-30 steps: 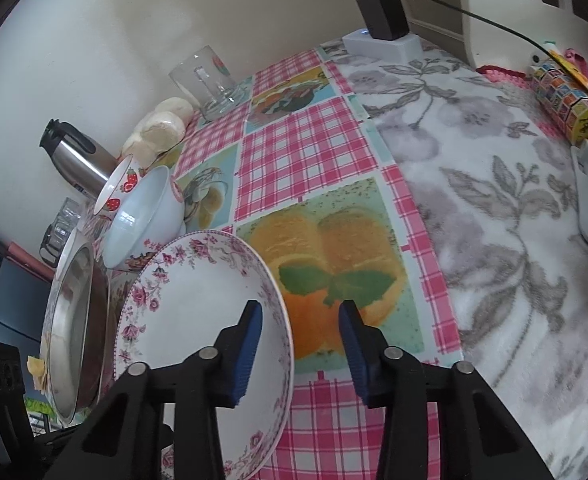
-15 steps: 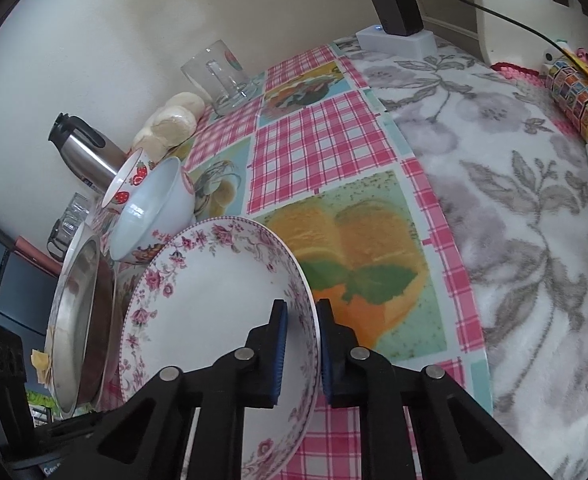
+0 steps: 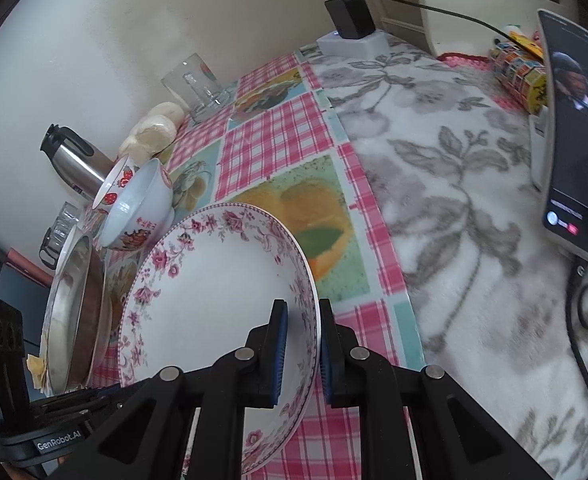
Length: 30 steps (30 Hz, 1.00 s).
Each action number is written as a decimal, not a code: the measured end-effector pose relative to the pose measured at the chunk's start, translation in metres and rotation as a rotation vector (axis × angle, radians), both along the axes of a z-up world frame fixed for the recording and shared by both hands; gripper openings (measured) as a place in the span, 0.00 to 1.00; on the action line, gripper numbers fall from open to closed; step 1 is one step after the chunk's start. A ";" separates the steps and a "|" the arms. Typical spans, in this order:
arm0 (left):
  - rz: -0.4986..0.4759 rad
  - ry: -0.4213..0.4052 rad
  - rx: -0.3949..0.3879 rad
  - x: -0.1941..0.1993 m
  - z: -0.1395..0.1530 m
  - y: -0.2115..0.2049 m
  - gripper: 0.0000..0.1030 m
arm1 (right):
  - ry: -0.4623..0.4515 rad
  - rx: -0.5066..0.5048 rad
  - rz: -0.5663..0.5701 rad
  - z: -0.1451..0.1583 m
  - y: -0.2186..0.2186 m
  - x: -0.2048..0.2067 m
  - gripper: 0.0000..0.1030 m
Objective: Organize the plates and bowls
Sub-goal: 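Lift the rose-rimmed plate with both grippers and carry it toward the basin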
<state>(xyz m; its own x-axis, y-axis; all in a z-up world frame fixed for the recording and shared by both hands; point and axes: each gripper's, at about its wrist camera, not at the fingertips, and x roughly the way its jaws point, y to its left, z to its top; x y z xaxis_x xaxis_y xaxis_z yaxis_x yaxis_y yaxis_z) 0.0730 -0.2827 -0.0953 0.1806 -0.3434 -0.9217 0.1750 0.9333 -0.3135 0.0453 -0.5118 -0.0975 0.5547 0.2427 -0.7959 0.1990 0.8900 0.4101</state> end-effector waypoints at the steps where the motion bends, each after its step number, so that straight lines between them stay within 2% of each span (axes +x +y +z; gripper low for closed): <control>1: 0.000 0.002 -0.001 0.000 0.000 0.000 0.20 | 0.006 -0.003 -0.002 0.000 0.001 -0.001 0.15; 22: -0.034 0.001 -0.096 -0.005 0.016 0.007 0.20 | 0.017 -0.066 -0.032 0.033 0.001 -0.028 0.15; 30: -0.047 -0.049 -0.141 -0.007 0.032 0.011 0.20 | -0.008 -0.098 -0.044 0.057 0.004 -0.033 0.16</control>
<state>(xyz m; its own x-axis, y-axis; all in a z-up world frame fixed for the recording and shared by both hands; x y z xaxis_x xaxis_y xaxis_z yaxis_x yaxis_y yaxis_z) 0.0662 -0.2718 -0.0631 0.2050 -0.4777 -0.8543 0.2355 0.8713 -0.4307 0.0123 -0.5077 -0.0403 0.5698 0.1393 -0.8099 0.2359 0.9163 0.3235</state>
